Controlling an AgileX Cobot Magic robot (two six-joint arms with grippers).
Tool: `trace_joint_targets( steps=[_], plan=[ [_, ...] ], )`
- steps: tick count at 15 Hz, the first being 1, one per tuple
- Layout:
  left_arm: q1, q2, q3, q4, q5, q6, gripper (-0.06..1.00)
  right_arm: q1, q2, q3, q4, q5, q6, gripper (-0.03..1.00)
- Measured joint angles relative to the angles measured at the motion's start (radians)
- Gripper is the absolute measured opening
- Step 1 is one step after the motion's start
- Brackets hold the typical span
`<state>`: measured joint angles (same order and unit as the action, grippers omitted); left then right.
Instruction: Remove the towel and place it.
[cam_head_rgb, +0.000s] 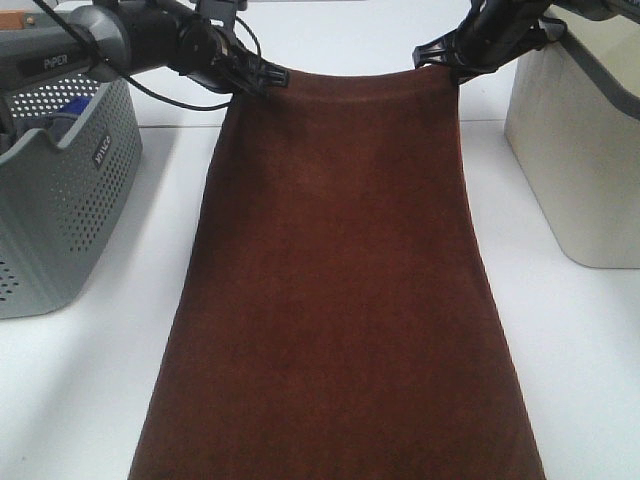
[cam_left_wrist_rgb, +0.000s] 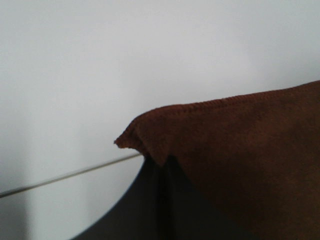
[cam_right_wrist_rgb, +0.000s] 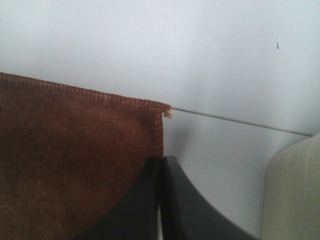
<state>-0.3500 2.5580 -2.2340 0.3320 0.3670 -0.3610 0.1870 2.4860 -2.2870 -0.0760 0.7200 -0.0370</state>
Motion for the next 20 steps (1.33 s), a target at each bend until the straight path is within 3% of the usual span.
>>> trace_joint_targets(
  steps=[6,9,12,14,17,20],
  plan=[
    [0.036,0.003,0.000,0.019,-0.172,-0.011,0.00,0.000,0.003,0.000,-0.004,-0.164,-0.001,0.00],
    [0.036,0.038,-0.001,0.046,-0.240,-0.007,0.01,0.000,0.040,0.000,-0.053,-0.222,-0.001,0.00],
    [0.036,0.082,-0.001,0.102,-0.304,-0.007,0.14,0.000,0.086,0.000,-0.076,-0.266,-0.001,0.01],
    [0.036,0.089,-0.001,0.106,-0.314,-0.007,0.28,0.000,0.091,0.000,-0.077,-0.285,-0.001,0.16],
    [0.036,0.090,-0.001,0.109,-0.318,-0.007,0.47,0.000,0.091,0.000,-0.074,-0.305,0.001,0.52],
    [0.036,0.090,-0.001,0.109,-0.319,-0.007,0.58,0.000,0.091,0.000,-0.042,-0.289,0.002,0.62]
  ],
)
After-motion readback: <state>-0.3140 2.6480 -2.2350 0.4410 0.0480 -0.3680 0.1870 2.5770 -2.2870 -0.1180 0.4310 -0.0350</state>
